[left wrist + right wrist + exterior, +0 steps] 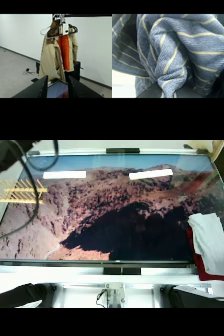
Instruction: Fold the shirts.
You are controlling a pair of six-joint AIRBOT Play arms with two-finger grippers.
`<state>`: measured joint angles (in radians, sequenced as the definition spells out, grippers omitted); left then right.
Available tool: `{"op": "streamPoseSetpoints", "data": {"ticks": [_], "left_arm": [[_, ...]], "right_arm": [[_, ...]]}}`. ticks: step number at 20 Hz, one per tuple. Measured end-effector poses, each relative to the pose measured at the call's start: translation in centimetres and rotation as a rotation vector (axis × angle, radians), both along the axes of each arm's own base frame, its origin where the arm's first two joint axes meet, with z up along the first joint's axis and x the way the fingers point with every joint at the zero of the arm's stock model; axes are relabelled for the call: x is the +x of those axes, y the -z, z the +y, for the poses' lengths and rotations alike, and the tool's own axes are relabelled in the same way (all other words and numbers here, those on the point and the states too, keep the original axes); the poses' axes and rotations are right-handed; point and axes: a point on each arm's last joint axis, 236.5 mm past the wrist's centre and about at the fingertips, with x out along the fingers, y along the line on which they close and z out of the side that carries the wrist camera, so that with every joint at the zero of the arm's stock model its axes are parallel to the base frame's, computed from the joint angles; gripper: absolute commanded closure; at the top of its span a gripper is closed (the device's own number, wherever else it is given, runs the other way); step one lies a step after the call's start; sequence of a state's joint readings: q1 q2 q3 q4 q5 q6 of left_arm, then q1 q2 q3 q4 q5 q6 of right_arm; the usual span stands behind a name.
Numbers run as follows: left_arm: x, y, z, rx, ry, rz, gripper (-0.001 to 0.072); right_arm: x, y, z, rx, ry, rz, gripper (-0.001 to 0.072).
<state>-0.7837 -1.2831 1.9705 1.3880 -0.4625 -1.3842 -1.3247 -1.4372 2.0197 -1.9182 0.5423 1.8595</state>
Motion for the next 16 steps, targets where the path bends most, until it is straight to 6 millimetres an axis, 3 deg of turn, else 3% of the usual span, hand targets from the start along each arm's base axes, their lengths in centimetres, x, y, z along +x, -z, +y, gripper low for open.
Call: {"op": "streamPoseSetpoints", "data": {"ticks": [6, 10, 13, 16], "left_arm": [[-0.4, 0.7, 0.1, 0.026, 0.01, 0.033, 0.0374], [-0.5, 1.0, 0.1, 0.034, 0.014, 0.048, 0.0375], [-0.5, 1.1, 0.1, 0.036, 0.016, 0.055, 0.0375], [-0.5, 1.1, 0.1, 0.036, 0.016, 0.058, 0.0375]], "right_arm": [[-0.8, 1.3, -1.3, 0.022, 0.017, -0.022, 0.0625], [-3.2, 2.0, -1.9, 0.047, 0.06, -0.08, 0.0625], [-4.8, 1.9, -1.9, 0.045, 0.085, -0.111, 0.0625], [-5.1, 0.7, -1.5, 0.01, 0.072, -0.145, 0.0625]]}}
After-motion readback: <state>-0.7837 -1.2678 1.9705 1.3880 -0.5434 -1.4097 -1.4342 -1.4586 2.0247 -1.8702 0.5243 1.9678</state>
